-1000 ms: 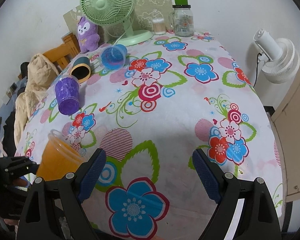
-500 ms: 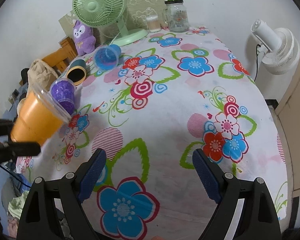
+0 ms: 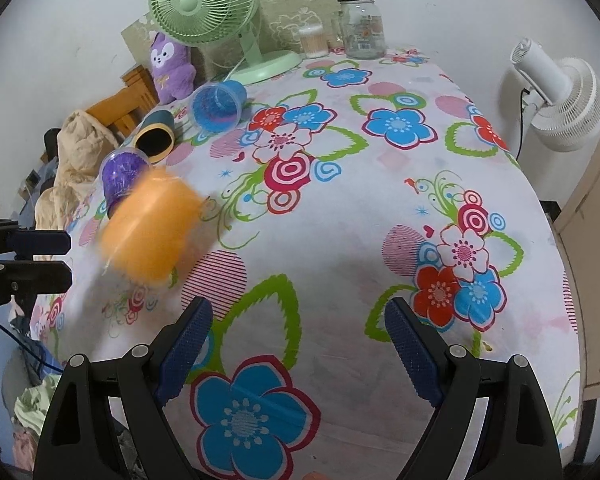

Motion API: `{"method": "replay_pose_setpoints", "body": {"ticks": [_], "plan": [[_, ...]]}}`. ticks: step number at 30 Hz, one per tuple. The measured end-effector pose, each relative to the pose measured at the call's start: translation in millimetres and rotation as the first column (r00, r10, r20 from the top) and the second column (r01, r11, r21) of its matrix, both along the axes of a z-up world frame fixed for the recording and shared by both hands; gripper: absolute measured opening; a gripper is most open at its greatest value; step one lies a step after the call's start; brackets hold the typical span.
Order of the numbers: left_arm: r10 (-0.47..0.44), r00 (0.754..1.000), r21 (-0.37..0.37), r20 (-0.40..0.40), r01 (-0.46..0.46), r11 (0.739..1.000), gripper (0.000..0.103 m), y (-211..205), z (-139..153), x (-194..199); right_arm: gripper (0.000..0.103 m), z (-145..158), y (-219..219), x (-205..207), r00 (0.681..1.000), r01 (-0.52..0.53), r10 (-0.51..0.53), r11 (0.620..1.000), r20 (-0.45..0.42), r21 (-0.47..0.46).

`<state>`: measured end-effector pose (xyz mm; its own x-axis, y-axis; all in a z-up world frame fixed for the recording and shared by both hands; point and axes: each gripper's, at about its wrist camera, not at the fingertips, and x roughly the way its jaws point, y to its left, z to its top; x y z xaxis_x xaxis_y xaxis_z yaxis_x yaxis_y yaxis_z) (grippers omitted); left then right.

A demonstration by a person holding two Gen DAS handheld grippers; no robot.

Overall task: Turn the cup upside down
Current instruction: 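Turn the orange cup rim-down with the left gripper above the table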

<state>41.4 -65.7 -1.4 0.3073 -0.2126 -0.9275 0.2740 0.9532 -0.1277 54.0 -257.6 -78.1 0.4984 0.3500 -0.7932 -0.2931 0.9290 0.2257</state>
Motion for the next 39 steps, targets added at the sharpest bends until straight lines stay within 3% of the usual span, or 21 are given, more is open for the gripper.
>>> {"method": "replay_pose_setpoints", "body": {"ticks": [10,15,19,25,29,34,37,39], "plan": [[0.017,1.000,-0.036,0.010,-0.016,0.999,0.060,7.4,4.1,7.3,0.090,1.8,1.2,-0.5,1.000,0.016,-0.016,1.000,0.006,-0.015],[0.006,0.999,-0.061,0.033,-0.003,0.998,0.075,-0.1,19.0,47.4,0.090,-0.6,-5.2,0.5,0.999,0.032,-0.032,0.999,-0.004,-0.024],[-0.048,0.998,0.009,0.027,0.048,0.999,0.078,-17.3,13.5,84.0,0.090,-2.4,-6.7,2.3,1.000,0.027,-0.027,0.999,-0.008,-0.027],[-0.125,0.991,0.169,-0.057,0.133,0.977,0.079,-42.8,-27.5,131.4,0.090,-6.6,-15.7,6.9,0.999,0.040,-0.040,0.999,-0.020,-0.019],[-0.171,0.977,0.206,-0.130,0.195,0.959,0.078,-54.3,-52.9,140.9,0.090,-10.0,-24.5,11.7,0.998,0.061,-0.061,0.998,-0.030,-0.013],[-0.170,0.971,0.223,-0.169,0.205,0.953,0.077,-60.0,-70.1,149.1,0.090,-13.6,-29.9,14.6,0.997,0.067,-0.067,0.998,-0.041,-0.004],[-0.167,0.966,0.233,-0.199,0.212,0.949,0.066,-61.1,-77.6,150.4,0.090,-14.2,-30.9,15.5,0.997,0.066,-0.065,0.998,-0.043,0.002],[-0.165,0.967,0.242,-0.193,0.210,0.947,0.065,-60.7,-77.0,149.1,0.090,-14.3,-31.7,16.4,0.997,0.069,-0.069,0.998,-0.045,0.007]]}}
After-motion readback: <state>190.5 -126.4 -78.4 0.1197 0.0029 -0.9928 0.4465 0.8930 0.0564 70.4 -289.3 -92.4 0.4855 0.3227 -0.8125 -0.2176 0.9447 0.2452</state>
